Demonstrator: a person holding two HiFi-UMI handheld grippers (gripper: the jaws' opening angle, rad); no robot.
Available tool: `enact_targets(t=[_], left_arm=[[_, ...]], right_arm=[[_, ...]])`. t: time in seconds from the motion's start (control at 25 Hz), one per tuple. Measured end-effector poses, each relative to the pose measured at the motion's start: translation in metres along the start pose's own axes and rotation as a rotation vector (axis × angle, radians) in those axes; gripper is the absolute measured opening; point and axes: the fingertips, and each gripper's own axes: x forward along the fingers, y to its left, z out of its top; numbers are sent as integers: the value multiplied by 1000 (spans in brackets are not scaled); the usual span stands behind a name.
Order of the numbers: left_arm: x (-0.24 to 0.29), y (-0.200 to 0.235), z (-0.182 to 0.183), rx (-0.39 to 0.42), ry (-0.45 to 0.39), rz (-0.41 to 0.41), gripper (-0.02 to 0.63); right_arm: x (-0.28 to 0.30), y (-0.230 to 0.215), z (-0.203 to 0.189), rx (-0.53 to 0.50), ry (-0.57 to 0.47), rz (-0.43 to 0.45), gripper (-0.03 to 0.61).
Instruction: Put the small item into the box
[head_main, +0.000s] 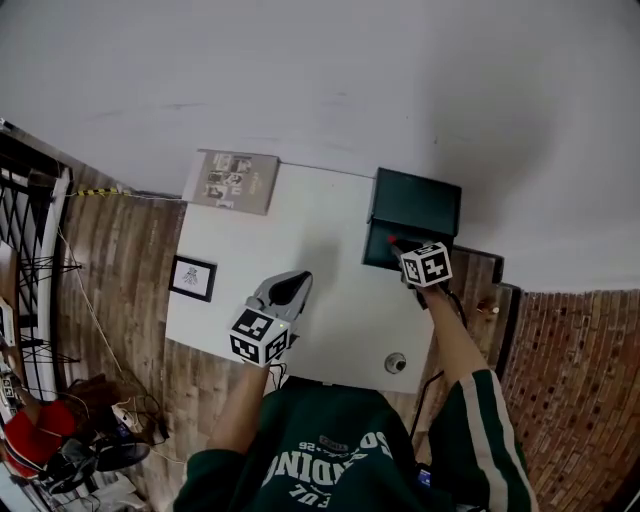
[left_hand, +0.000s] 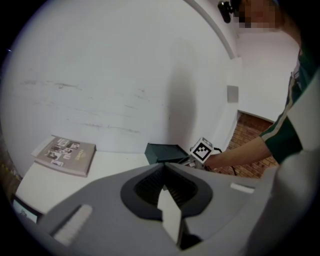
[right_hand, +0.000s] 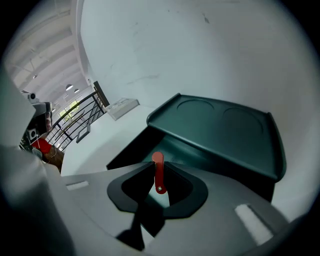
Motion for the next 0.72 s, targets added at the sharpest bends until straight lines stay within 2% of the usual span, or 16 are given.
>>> enact_targets(t=[0.44,0.72], left_arm=[[-13,19,-6,-30,-1,47,54],[-14,18,-7,-26,-1,51,54]], right_arm=[[32,-6,-17,-34,149,-45,58],[29,-6,-10,-6,106,-28,77]])
